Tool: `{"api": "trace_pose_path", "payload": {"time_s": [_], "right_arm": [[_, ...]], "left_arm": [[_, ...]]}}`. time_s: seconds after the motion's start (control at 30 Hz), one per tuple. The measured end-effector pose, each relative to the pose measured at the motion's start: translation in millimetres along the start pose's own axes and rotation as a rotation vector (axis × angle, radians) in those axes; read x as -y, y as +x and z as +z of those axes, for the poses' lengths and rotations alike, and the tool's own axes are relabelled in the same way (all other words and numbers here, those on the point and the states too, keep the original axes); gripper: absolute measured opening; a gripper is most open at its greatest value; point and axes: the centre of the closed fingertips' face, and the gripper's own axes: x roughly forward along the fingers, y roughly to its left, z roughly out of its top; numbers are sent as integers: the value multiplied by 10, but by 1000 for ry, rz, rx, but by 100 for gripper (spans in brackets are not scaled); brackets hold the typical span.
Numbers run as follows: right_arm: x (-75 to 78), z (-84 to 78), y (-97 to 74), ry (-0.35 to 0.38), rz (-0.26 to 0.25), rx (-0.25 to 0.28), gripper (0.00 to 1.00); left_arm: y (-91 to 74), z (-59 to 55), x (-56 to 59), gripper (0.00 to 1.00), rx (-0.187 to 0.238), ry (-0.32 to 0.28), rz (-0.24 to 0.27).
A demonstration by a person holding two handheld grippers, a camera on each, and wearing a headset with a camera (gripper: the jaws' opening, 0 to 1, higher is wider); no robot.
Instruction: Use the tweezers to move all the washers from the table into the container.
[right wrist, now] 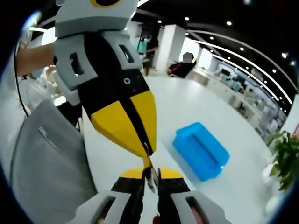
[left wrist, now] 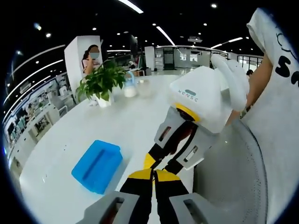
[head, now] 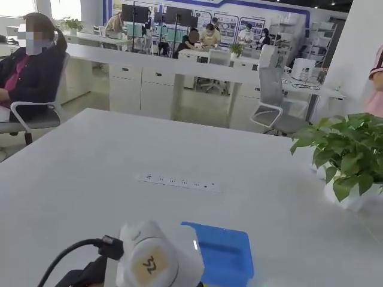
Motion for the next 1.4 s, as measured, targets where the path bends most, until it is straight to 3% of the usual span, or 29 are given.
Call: {"api": "trace_pose_path", "payload": {"time_s": [0.2, 0.43, 0.47, 0.57, 0.67, 0.7, 0.83, 0.97, 1.1, 1.27, 1.33, 1.4], "right_arm": [[17, -348, 199, 57, -20, -86, 13], [-21, -523, 235, 80, -12, -132, 17], [-28, -533, 225, 75, -7, -139, 19], [-29, -471, 125, 52, -18, -104, 21], [-43, -405, -18, 75, -30, -75, 28], [-42, -388, -79, 84, -33, -64, 26], [12, -227, -275, 275, -63, 51, 28], [145, -153, -436, 399, -103, 121, 31], [262, -142, -598, 473, -148, 155, 32], [359, -189, -697, 523, -180, 174, 31], [382, -199, -725, 552, -185, 187, 31], [412, -223, -746, 561, -193, 190, 32]], "left_arm": [[268, -336, 34, 0, -58, 38, -31], [397, -518, 57, 0, -104, 61, -57], [406, -577, 61, 0, -130, 67, -61], [417, -635, 61, 0, -137, 58, -76], [429, -712, 5, 0, -155, 48, -75], [440, -744, -15, 0, -165, 46, -75], [519, -944, -82, 0, -227, 41, -81], [587, -1095, -99, 0, -268, 42, -88], [631, -1297, -135, 0, -330, 30, -92], [610, -1359, -210, 0, -368, 66, -63], [612, -1387, -210, 0, -384, 30, -66], [605, -1380, -217, 0, -370, 16, -61]]}}
